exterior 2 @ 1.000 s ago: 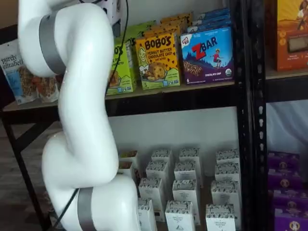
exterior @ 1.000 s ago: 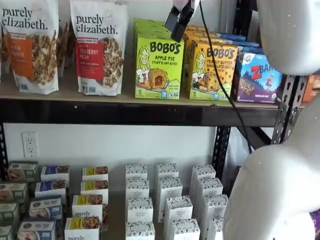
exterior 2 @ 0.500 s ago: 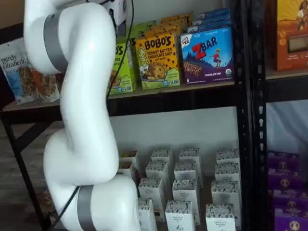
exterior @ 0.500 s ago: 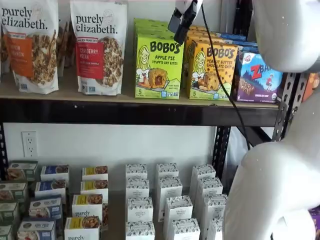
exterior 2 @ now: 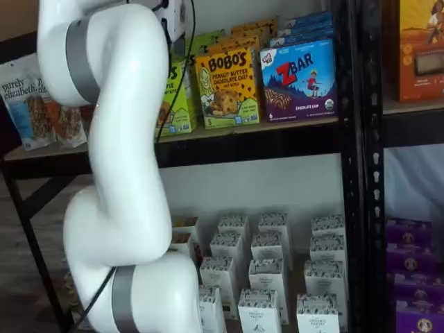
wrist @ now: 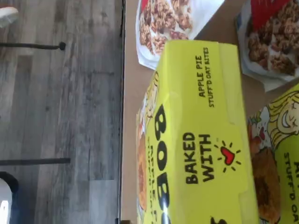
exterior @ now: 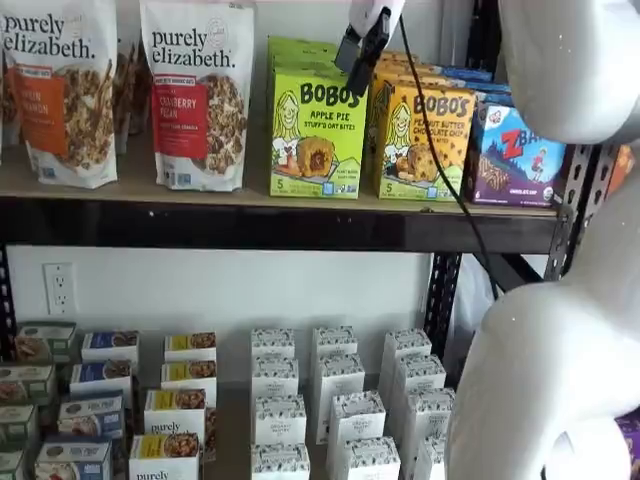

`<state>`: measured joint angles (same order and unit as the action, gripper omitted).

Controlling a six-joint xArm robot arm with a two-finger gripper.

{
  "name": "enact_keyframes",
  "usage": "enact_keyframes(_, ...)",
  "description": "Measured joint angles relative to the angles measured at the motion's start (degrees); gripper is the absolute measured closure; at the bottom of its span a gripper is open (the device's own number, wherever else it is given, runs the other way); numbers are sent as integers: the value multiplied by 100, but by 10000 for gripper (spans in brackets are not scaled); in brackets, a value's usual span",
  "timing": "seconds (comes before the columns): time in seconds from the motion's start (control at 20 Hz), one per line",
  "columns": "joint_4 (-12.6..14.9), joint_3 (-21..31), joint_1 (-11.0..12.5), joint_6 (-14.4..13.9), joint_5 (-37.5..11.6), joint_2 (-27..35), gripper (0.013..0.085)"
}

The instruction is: Pick the green box on the top shelf, the fourth from the left

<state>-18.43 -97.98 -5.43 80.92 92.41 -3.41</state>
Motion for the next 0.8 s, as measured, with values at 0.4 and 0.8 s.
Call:
enact_keyframes(0.4, 198, 105, -116, -44, -85, 28, 130)
enact_keyframes(0.8, 292, 245, -184, -65, -221, 16, 130)
